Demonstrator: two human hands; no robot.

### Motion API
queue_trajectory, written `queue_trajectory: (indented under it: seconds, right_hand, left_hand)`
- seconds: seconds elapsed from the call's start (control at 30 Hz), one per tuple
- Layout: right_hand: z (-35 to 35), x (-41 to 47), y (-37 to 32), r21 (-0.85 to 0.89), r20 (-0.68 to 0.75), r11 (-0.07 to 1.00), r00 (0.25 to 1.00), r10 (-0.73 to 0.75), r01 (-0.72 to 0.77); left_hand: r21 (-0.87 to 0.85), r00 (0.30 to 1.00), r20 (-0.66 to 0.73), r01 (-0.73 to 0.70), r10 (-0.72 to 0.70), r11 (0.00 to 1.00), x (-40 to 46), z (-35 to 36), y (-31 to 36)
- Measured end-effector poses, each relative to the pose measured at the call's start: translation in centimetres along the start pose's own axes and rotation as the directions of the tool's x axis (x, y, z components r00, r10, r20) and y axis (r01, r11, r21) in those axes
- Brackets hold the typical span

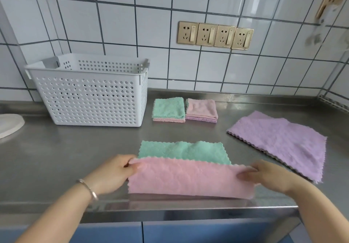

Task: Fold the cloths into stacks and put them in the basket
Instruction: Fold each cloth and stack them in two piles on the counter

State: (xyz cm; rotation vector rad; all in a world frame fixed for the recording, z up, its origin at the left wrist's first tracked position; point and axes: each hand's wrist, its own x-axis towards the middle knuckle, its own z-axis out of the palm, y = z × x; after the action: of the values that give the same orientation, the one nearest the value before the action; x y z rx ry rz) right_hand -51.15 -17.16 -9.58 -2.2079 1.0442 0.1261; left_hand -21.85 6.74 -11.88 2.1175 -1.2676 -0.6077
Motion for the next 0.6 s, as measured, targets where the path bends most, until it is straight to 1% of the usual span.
queue_trajectory:
  seconds: [0.03,0.1,0.17,0.2,0.3,0.4,0.5,0.6]
  right_hand:
    - [-0.1,0.7,-0.1,0.072,-0.040,0.997,0.999,0.013,-0.010]
    - [-0.1,2.5,-0.7,0.180,-0.128,0.983,0.990,0.066,-0.042]
    - [0.1,4.7,-1.4,0.238,-0.215,0.969,0.969,0.121,-0.068]
    - [0.3,5.7,-1.9,0.269,-0.247,0.960,0.958,0.145,-0.076]
    - [1.1,8.5,-2.6,0.356,-0.290,0.929,0.933,0.212,-0.101]
    - [1.6,10.0,-2.8,0.352,-0.302,0.923,0.914,0.269,-0.155]
    - [2.0,10.6,-2.8,0.327,-0.332,0.927,0.896,0.294,-0.183]
    - [2.2,10.8,-3.0,0.303,-0.367,0.932,0.878,0.306,-0.199]
  left_hand:
    - [-0.069,0.998,-0.044,0.039,-0.042,0.997,1.2,0.1,0.2]
    - [-0.177,0.975,-0.182,0.095,-0.128,0.980,3.7,0.6,0.7]
    - [-0.237,0.931,-0.302,0.133,-0.204,0.962,6.1,1.3,1.0]
    - [-0.247,0.914,-0.322,0.170,-0.246,0.954,7.2,1.6,1.1]
    - [-0.190,0.884,-0.311,0.302,-0.349,0.934,10.0,2.2,0.5]
    - [-0.154,0.858,-0.311,0.379,-0.409,0.913,11.3,2.8,0.2]
    - [-0.083,0.844,-0.338,0.414,-0.416,0.907,11.8,3.1,0.1]
    - [-0.001,0.837,-0.387,0.420,-0.387,0.908,12.0,3.4,0.2]
